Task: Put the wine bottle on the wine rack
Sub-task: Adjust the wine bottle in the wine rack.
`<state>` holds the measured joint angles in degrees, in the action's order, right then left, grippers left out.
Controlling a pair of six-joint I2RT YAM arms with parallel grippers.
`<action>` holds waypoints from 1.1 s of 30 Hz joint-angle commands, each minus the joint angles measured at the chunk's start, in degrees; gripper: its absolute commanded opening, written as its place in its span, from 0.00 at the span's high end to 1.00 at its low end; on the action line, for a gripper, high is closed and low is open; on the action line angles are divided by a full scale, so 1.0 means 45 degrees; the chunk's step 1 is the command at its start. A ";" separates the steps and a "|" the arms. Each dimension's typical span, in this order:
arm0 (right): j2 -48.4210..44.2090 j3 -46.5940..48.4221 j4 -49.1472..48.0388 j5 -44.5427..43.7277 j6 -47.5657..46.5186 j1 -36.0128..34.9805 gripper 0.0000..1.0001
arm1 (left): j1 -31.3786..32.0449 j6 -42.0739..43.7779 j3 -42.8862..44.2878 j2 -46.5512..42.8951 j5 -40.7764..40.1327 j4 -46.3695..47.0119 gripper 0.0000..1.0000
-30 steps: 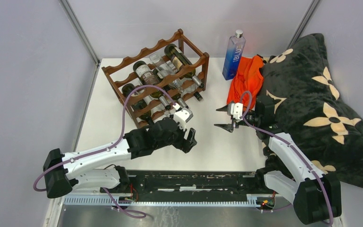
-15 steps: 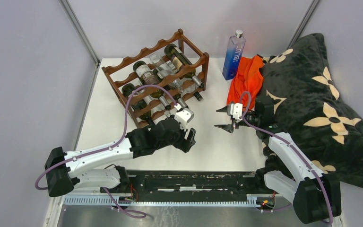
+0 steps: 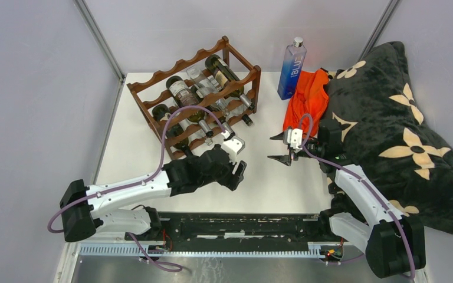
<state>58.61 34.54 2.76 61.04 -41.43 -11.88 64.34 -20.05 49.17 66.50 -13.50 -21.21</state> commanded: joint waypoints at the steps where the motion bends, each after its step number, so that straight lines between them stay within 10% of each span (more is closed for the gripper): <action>1: 0.0109 0.0155 0.0040 0.0393 -0.0283 0.0026 0.32 | 0.0095 0.0830 0.0759 0.0294 -0.0490 -0.0045 0.22; 33: 0.0191 0.0177 0.0143 0.0519 -0.0356 0.0168 0.32 | -0.3635 0.4676 0.4586 0.4978 -0.1005 -0.1419 0.36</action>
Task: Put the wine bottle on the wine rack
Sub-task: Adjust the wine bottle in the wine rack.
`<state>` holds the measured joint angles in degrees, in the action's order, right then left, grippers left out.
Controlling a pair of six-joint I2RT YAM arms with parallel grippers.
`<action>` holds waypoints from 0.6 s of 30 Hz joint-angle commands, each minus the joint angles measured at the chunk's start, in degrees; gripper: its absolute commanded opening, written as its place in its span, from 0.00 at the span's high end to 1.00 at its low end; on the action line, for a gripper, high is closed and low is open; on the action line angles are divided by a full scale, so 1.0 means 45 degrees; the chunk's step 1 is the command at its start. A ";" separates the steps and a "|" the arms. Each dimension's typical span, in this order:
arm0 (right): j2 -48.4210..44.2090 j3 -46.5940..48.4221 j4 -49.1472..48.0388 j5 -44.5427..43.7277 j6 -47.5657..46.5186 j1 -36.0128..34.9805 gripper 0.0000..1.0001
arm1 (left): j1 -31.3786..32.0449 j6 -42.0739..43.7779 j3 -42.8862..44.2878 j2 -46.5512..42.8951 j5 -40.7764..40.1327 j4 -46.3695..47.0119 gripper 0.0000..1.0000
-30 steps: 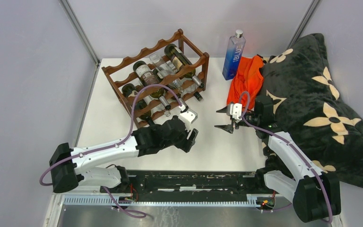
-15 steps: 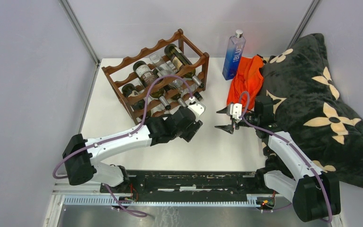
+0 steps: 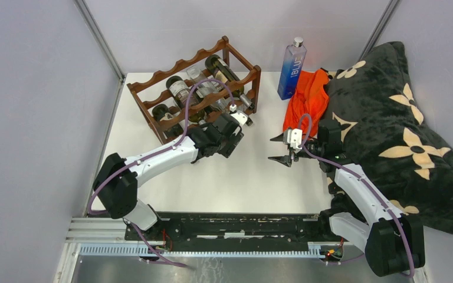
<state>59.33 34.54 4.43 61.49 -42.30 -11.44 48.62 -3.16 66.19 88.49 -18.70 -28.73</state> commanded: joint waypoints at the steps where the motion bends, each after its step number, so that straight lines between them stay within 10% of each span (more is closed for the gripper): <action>1: 0.0019 0.0175 -0.0209 0.0415 -0.0169 0.0066 0.32 | -0.0199 0.0966 0.0891 0.0194 0.0110 0.0264 0.36; 18: 0.0185 0.0340 0.0226 0.0612 -0.0482 0.0086 0.32 | -0.0939 0.0878 0.1428 0.0649 -0.0638 -0.0034 0.35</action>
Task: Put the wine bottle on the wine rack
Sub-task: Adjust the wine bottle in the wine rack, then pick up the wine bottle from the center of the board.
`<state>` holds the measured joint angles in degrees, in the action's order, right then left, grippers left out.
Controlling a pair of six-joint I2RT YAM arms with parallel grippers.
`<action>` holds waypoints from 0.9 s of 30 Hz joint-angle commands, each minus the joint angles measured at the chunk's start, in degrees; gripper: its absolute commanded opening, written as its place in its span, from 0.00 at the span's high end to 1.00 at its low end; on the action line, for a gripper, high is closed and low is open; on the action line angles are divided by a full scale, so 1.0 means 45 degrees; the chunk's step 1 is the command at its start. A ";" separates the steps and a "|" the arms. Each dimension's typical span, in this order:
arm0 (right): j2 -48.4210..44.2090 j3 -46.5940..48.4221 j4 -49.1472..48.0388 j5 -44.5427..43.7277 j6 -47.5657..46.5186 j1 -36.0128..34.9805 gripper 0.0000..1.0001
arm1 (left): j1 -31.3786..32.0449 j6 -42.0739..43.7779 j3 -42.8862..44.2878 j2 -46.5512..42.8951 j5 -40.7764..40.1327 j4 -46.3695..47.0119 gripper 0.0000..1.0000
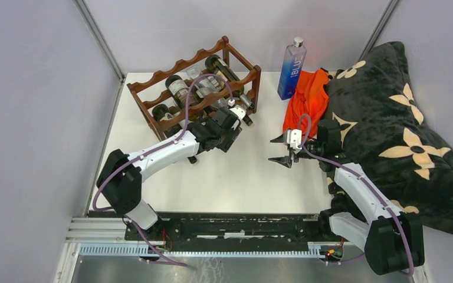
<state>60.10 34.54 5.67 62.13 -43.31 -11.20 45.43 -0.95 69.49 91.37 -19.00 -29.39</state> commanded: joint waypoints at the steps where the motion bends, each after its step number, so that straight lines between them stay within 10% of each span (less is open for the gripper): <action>1: 0.0005 0.0343 -0.0061 0.0478 -0.0258 0.0037 0.33 | -0.0242 0.0377 0.0722 0.0022 -0.0604 0.0115 0.35; 27: -0.0208 0.0570 0.0810 0.0158 -0.1313 0.0235 0.32 | -0.0349 -0.0383 0.0436 -0.3602 0.5326 0.0579 0.26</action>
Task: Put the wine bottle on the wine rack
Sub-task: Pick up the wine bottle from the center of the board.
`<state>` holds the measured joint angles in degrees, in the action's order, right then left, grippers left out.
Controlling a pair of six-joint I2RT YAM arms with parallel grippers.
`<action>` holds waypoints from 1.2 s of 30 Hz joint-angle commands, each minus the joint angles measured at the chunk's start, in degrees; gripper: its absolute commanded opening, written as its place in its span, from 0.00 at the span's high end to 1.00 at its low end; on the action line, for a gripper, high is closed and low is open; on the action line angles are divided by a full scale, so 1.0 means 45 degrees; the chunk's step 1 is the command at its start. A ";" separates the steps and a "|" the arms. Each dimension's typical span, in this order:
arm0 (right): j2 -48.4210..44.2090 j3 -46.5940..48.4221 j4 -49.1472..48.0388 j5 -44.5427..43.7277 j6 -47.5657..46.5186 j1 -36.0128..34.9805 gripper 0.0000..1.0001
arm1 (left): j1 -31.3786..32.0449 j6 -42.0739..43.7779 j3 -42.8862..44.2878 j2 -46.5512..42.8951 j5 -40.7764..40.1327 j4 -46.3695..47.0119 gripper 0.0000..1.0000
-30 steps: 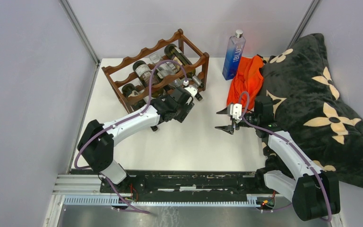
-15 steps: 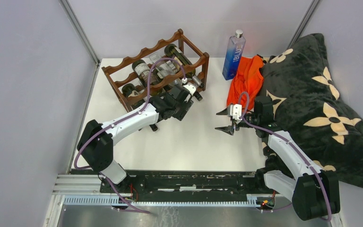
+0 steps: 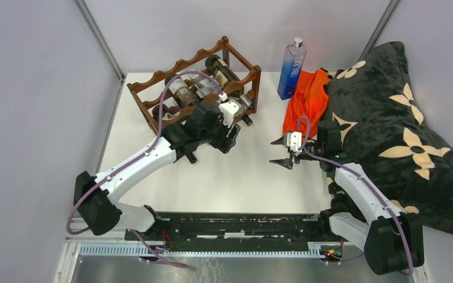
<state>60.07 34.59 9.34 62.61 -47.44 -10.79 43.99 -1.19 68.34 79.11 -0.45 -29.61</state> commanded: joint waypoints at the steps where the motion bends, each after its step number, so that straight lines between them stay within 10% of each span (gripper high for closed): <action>1: -0.0221 0.0556 0.0004 0.0071 -0.0405 0.0160 0.32 | -0.0029 -0.0298 0.0813 -0.1015 0.1264 0.0686 0.25; 21: 0.0012 0.2582 0.1372 -0.1400 -0.0678 0.0512 0.02 | -0.0048 -0.1178 0.0410 -0.4693 0.0988 0.2043 0.04; 36: 0.2491 0.7011 0.2999 -0.3827 0.1426 0.0513 0.02 | -0.0048 -0.2050 -0.0744 -0.6120 0.0571 0.2076 0.00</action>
<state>70.41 62.72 22.72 48.86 -43.75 -8.69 43.99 -6.92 65.76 53.08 2.85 -22.17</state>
